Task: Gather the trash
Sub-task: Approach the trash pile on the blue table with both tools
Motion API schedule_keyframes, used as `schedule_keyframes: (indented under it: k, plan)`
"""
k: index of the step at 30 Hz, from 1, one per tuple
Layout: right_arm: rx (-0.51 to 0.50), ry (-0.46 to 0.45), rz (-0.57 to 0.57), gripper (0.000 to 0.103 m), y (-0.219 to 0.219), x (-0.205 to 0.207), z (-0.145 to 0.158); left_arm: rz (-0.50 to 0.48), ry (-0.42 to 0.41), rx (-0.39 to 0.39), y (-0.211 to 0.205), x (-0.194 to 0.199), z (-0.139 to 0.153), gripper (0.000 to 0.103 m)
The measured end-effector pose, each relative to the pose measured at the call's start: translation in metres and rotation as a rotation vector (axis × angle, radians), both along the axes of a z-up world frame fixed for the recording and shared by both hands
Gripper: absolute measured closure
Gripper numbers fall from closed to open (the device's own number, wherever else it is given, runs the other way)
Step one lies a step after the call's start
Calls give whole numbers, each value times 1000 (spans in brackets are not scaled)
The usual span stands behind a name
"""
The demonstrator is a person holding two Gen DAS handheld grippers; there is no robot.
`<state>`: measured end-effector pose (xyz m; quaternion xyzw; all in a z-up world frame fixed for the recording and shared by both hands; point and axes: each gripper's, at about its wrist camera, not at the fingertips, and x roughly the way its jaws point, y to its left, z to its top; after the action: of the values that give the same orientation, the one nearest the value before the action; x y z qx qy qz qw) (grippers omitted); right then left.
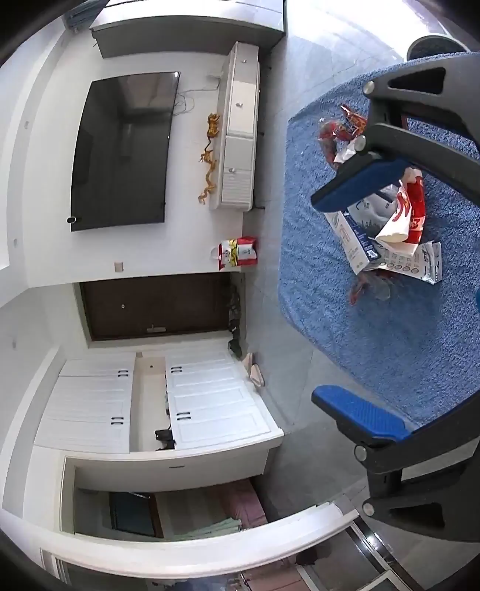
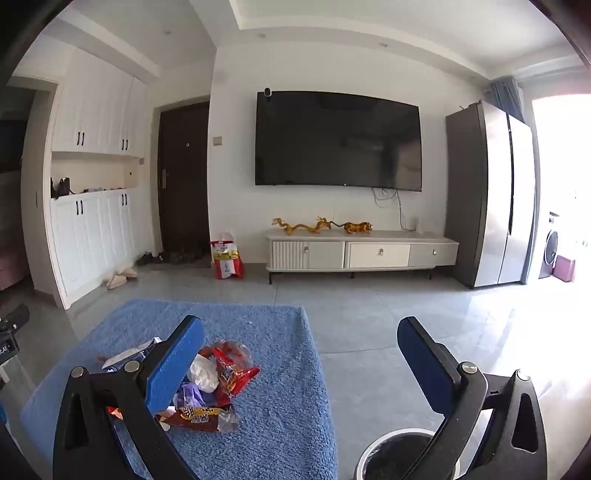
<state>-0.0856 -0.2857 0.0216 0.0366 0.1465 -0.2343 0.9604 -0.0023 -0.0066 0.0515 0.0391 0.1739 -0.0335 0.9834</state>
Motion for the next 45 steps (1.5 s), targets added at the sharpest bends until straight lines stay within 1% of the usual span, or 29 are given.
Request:
schedule_keyframes:
  k: [1, 7, 8, 10, 16, 20, 22, 25, 30, 33, 36, 38, 42, 45]
  plan:
    - [3, 0, 1, 0, -2, 1, 0, -3, -11, -7, 5, -3, -6, 8]
    - [-23, 0, -7, 0, 0, 8, 5, -14, 11, -1, 8, 9, -5, 8]
    - [-27, -2, -8, 0, 0, 9, 6, -16, 16, -5, 9, 12, -11, 8]
    - [-31, -7, -3, 0, 0, 11, 7, -13, 17, -21, 14, 15, -12, 8]
    - [-49, -34, 9, 0, 3, 13, 10, 23, 5, -39, 29, 23, -12, 8]
    - [-59, -44, 17, 0, 4, 17, 11, 73, -45, -36, 39, 21, -12, 8]
    - [-60, -47, 21, 0, 5, 18, 10, 81, -49, -41, 47, 24, -10, 8]
    - [-45, -41, 27, 0, 5, 19, 9, 67, -15, -52, 55, 32, -20, 8]
    - [-56, -5, 30, 0, 11, 25, 6, 19, 80, -57, 64, 46, -41, 8]
    - [-64, 23, 51, 0, 17, 31, 2, -6, 127, -62, 68, 59, -52, 8]
    - [-50, 49, 75, 0, 22, 38, -1, -41, 161, -58, 69, 67, -59, 8]
    - [-35, 69, 97, 0, 25, 43, -5, -71, 180, -53, 68, 71, -63, 8]
    - [-4, 118, 155, 0, 26, 58, -16, -150, 230, -68, 63, 78, -71, 8]
    - [48, 149, 243, 0, 25, 70, -30, -193, 258, -67, 58, 86, -77, 8]
